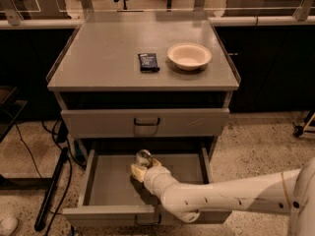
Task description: Place 7up can into middle drawer
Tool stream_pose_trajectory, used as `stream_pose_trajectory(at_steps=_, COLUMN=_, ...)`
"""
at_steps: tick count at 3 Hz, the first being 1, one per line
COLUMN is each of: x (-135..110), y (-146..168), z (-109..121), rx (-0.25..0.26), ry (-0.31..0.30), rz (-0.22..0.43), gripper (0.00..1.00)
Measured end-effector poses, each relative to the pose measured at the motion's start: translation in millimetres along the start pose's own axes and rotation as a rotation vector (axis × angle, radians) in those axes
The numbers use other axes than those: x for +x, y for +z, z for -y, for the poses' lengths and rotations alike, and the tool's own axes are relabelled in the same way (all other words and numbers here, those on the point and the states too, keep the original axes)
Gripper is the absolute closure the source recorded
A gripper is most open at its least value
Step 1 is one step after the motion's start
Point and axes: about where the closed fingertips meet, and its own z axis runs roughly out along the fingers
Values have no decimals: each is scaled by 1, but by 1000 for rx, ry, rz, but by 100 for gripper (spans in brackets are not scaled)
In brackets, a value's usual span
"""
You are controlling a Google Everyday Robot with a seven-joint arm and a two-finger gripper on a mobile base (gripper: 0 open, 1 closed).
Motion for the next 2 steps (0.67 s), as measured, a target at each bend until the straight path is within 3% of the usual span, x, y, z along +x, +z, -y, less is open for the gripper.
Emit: stream_pose_trajectory(at_steps=2, x=9, y=9, z=1, rx=30, ry=19, rz=6, gripper=100)
